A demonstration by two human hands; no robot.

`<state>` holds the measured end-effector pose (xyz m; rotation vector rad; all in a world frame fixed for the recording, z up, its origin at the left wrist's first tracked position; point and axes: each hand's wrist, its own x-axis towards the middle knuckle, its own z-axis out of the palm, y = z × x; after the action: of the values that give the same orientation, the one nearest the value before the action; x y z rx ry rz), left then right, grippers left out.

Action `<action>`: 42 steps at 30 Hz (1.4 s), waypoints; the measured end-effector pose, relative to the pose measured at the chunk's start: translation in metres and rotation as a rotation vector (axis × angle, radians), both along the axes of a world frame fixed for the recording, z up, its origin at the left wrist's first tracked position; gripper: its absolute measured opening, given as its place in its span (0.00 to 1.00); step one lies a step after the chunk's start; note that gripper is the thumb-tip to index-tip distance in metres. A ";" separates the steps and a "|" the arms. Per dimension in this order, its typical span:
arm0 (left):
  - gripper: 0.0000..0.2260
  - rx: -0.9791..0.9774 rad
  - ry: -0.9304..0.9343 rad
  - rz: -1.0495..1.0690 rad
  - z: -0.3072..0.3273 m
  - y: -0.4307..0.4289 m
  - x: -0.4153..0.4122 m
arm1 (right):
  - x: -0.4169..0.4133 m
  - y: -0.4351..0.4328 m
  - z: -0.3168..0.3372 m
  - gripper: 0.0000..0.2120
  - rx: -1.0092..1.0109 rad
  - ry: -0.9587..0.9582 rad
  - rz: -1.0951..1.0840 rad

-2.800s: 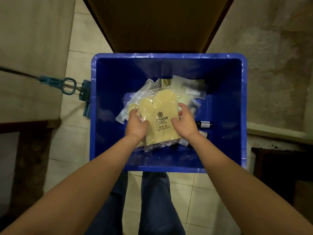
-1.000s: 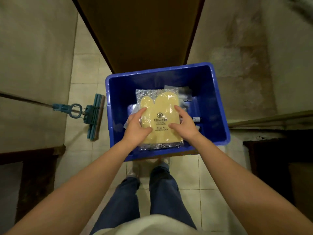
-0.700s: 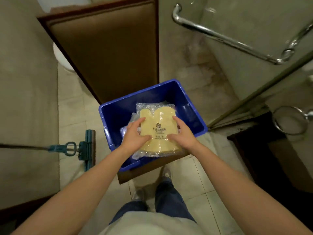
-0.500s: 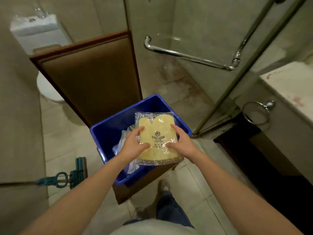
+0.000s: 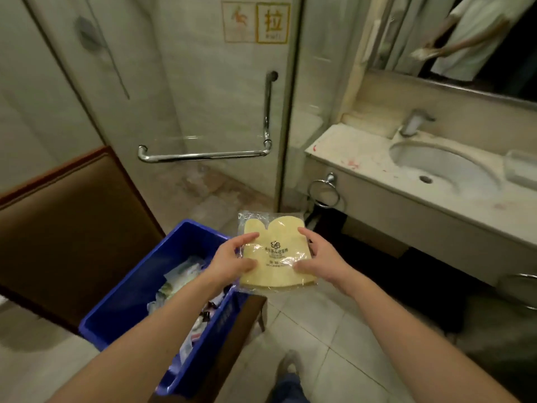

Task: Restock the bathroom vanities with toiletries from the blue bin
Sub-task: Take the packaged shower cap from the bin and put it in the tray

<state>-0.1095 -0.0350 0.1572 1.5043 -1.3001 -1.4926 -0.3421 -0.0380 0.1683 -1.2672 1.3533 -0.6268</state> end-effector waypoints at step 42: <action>0.42 -0.034 0.324 -0.519 0.040 -0.198 -0.552 | -0.507 -0.048 0.045 0.47 -0.178 0.009 -0.619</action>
<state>-0.6619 -0.2332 0.1976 0.8814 -1.5699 -1.9257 -0.8491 -0.0863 0.2134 -0.9748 1.7379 -1.1882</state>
